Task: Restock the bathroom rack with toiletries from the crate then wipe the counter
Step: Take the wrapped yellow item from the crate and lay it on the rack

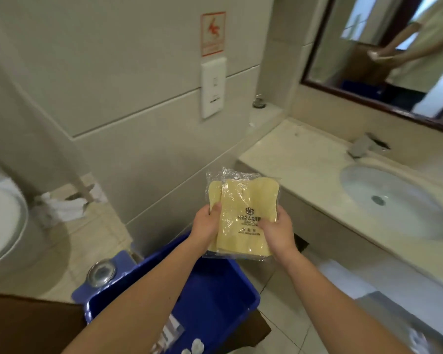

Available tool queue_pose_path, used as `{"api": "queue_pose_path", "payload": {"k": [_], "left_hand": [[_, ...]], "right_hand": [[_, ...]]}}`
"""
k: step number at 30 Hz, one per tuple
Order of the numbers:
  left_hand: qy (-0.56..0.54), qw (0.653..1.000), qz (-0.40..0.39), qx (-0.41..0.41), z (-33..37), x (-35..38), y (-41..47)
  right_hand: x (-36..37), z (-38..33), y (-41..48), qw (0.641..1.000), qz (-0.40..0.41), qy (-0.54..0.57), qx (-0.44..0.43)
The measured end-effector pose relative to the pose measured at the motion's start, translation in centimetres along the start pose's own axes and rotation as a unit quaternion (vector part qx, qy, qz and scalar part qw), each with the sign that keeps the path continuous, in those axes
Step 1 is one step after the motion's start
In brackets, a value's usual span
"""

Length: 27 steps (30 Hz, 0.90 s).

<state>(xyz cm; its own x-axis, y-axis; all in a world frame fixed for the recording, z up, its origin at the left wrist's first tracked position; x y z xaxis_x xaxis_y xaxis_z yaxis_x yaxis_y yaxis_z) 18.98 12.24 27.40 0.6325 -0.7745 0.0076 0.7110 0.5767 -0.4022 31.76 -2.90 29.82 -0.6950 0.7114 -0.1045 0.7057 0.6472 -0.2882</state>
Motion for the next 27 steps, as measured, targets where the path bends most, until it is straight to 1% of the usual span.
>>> {"api": "queue_pose_path", "payload": {"k": [4,10,17,23,27], "left_hand": [[0.043,0.996,-0.058,0.046,3.1,5.4,-0.4],[0.068,0.987,-0.108,0.101,6.7,14.1,-1.2],[0.122,0.971,-0.153,0.141,9.0,27.2,-2.4],[0.152,0.953,-0.195,0.174,9.8,41.9,-4.5],[0.152,0.944,-0.227,0.187,9.9,51.3,-5.8]], "right_hand": [[-6.0,-1.1,-3.1,0.995,0.098,0.009,-0.026],[-14.7,-2.4,-7.2,0.981,0.187,0.025,-0.048],[-26.7,-1.9,-12.5,0.953,0.283,0.078,-0.081],[-39.7,-0.3,-17.1,0.940,0.324,0.071,-0.077],[-48.3,0.6,-19.7,0.931,0.351,0.067,-0.079]]}}
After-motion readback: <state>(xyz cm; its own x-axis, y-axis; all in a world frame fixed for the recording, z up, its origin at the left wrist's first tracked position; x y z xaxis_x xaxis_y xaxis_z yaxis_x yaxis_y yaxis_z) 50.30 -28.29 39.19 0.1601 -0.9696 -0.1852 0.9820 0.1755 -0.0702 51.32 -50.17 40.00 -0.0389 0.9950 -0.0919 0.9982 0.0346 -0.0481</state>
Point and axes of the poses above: each hand's wrist, its own y-axis towards the middle knuckle, its own x-axis out of the palm, z = x × y, the point moved 9 cm from there along y, towards the middle knuckle, and after that the axes turned 12 degrees about -z, right-handed, at the moved point
